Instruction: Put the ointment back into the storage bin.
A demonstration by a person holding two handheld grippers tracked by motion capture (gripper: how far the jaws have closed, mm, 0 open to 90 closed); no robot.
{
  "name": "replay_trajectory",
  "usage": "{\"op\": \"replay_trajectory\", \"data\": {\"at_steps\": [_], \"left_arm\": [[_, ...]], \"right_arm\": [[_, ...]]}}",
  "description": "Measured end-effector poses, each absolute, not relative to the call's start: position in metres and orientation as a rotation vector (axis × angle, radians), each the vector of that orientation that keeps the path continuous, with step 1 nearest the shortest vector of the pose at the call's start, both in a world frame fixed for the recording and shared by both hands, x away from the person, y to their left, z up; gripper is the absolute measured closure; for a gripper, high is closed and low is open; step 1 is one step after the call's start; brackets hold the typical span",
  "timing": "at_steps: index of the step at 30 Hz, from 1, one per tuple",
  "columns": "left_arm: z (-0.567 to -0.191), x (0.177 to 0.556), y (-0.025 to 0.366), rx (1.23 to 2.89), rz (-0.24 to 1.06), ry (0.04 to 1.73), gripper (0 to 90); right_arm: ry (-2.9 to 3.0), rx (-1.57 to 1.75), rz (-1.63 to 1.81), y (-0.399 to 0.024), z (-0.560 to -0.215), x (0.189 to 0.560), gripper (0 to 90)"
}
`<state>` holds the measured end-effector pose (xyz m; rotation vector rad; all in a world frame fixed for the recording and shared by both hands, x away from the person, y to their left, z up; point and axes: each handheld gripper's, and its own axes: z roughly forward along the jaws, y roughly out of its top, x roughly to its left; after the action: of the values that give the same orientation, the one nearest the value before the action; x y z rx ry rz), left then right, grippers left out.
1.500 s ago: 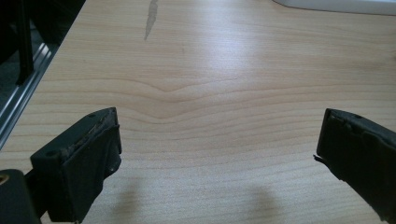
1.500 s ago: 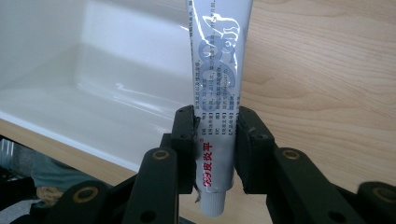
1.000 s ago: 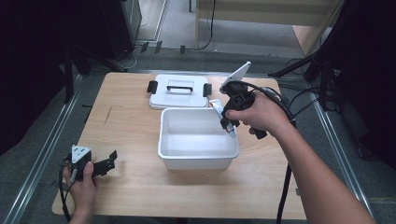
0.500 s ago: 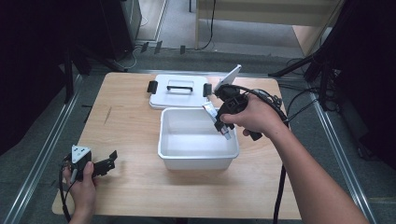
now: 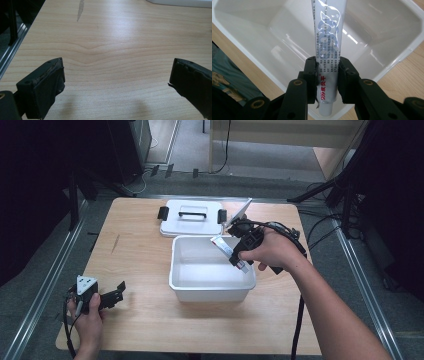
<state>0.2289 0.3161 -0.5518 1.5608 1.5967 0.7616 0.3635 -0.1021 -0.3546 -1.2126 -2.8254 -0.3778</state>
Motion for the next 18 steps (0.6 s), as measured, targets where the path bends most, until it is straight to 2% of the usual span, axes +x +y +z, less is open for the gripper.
{"op": "replay_trajectory", "data": {"at_steps": [9, 18], "left_arm": [[-0.552, 0.229, 0.316, 1.561, 0.761, 1.597, 0.5], [-0.552, 0.229, 0.316, 1.563, 0.762, 1.597, 0.6]], "right_arm": [[-2.873, -1.073, -0.375, -0.103, -0.365, 0.361, 72.2], [-3.058, -0.744, -0.374, -0.106, -0.379, 0.356, 72.0]]}}
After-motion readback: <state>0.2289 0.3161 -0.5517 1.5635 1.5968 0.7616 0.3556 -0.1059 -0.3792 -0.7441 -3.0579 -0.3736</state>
